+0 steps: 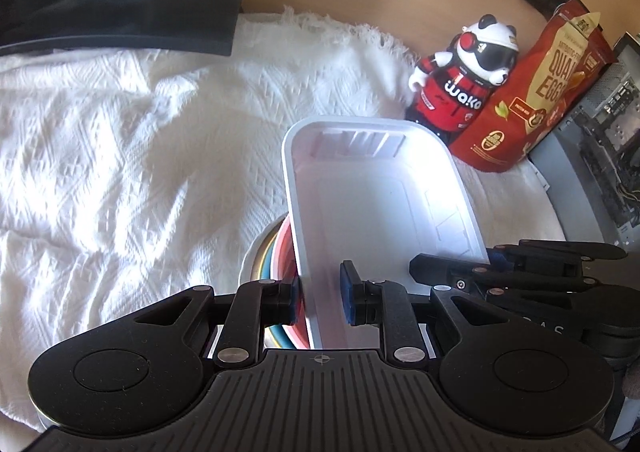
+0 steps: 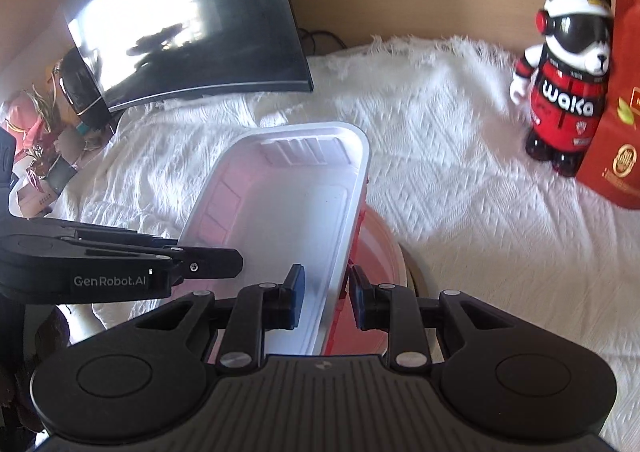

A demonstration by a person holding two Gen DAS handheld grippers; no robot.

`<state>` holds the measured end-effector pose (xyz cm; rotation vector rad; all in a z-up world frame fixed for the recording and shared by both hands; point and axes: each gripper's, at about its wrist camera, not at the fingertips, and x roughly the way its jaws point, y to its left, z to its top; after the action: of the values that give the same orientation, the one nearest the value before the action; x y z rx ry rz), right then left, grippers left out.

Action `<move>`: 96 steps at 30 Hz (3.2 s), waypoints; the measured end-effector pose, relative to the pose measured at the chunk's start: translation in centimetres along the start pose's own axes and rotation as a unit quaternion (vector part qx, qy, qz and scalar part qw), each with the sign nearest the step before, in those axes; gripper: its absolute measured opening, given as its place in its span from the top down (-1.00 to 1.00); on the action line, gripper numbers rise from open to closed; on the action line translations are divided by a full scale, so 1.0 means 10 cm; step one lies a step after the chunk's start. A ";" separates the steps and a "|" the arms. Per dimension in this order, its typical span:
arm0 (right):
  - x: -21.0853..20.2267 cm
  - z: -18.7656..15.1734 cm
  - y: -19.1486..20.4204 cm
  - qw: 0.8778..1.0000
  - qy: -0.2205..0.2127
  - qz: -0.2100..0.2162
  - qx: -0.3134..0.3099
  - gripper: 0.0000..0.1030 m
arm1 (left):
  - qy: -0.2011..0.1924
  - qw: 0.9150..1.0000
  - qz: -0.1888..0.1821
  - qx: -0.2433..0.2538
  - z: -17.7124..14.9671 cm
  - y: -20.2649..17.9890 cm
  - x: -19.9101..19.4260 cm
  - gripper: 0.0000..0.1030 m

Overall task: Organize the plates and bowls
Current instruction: 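Lower the white tray onto the stacked bowls with both grippers, then open both grippers and pull them back from the stack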

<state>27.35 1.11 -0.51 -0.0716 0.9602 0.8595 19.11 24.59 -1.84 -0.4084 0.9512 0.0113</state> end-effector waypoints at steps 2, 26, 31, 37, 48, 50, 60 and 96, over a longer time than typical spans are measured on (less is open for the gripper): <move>0.02 -0.02 -0.02 1.000 0.002 0.003 0.005 0.51 | 0.000 1.000 -0.004 -0.004 0.01 0.01 0.02 0.58; -0.09 0.04 -0.09 1.000 -0.011 -0.003 0.007 0.51 | 0.011 0.999 -0.030 -0.035 0.17 0.05 0.13 0.62; -0.10 0.02 -0.13 1.000 -0.008 -0.002 0.013 0.51 | 0.013 0.999 -0.032 -0.036 0.18 0.04 0.13 0.62; -0.07 0.00 -0.15 1.000 0.002 0.000 0.017 0.51 | 0.006 0.999 -0.041 -0.033 0.21 0.03 0.02 0.62; -0.08 0.01 -0.11 1.000 0.010 0.005 0.012 0.51 | 0.001 0.998 -0.038 -0.040 0.27 0.06 -0.02 0.62; -0.08 0.00 -0.10 1.000 0.010 0.005 0.013 0.51 | 0.003 0.998 -0.042 -0.042 0.27 0.06 -0.01 0.62; -0.12 0.00 -0.12 1.000 0.002 -0.010 0.023 0.51 | -0.003 0.998 -0.049 -0.038 0.25 0.07 -0.08 0.62; -0.46 -0.13 0.05 0.993 -0.052 -0.086 0.069 0.40 | -0.070 0.993 -0.092 -0.031 0.07 0.26 -0.44 0.61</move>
<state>24.83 -1.95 2.27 0.0088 0.8996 0.6307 16.60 27.95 1.13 -0.5449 0.7732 -0.0961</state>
